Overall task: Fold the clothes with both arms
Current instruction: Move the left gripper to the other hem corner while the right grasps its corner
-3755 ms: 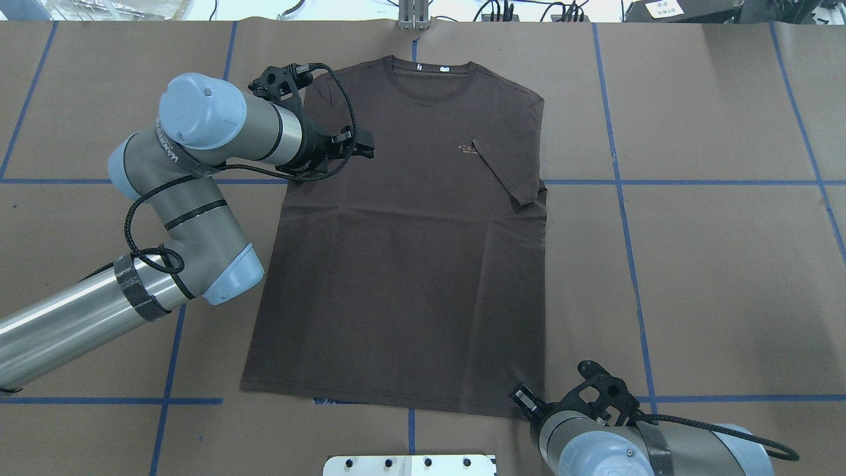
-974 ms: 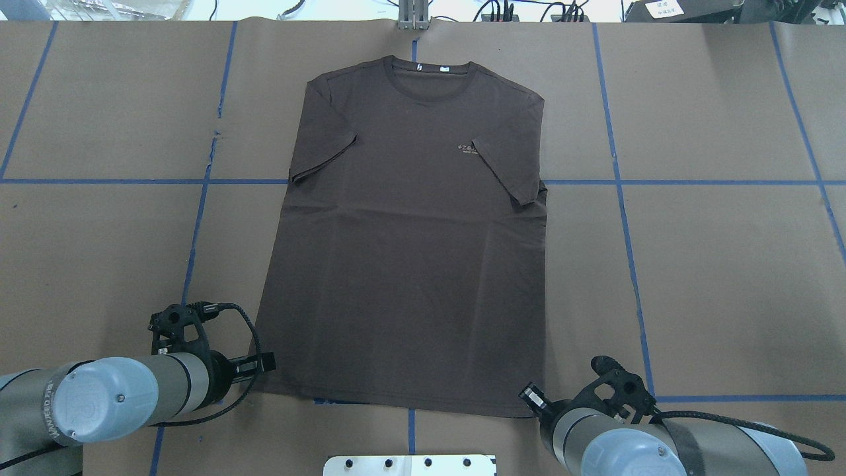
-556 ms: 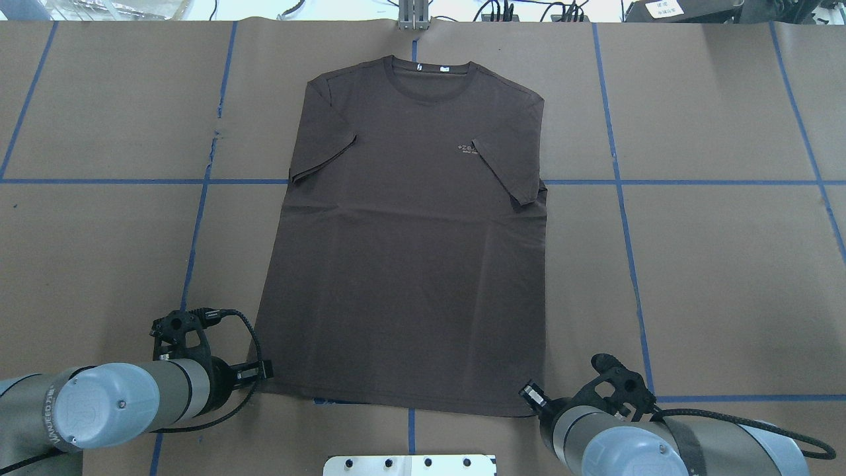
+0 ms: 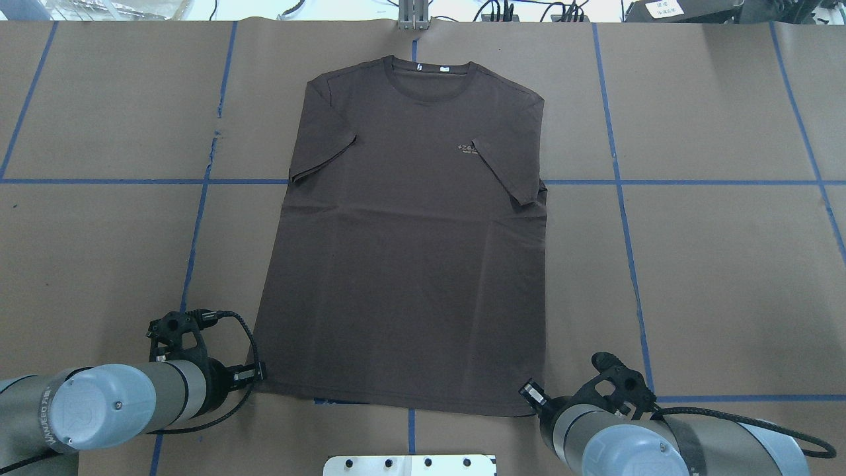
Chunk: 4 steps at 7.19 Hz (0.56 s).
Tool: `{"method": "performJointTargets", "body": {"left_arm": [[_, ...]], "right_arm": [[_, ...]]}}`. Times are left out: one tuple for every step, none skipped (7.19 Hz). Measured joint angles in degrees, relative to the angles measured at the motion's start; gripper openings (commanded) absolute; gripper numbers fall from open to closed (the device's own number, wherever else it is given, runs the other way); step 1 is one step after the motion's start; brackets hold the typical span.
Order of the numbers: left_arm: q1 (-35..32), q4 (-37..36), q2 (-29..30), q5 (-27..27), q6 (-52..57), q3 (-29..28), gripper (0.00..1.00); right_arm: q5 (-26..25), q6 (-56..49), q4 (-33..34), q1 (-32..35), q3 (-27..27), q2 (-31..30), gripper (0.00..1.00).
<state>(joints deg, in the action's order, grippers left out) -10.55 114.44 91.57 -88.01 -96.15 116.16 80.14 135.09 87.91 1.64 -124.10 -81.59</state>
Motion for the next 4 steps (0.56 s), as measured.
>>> {"method": "performJointTargets", "body": {"left_arm": [[0.04,0.00,-0.04,-0.24,0.00,0.01,0.24],[0.06,0.00,-0.06,-0.57,0.00,0.03,0.13],[0.08,0.00,-0.07,-0.90,0.00,0.06,0.00],[0.11,0.00,-0.07,-1.28,0.00,0.09,0.00]], "right_arm": [[0.01,0.00,0.00,0.08,0.00,0.01,0.00],[0.01,0.00,0.03,0.16,-0.11,-0.01,0.00],[0.01,0.00,0.05,0.23,-0.29,-0.08,0.00],[0.01,0.00,0.08,0.26,-0.48,-0.12,0.00]]}}
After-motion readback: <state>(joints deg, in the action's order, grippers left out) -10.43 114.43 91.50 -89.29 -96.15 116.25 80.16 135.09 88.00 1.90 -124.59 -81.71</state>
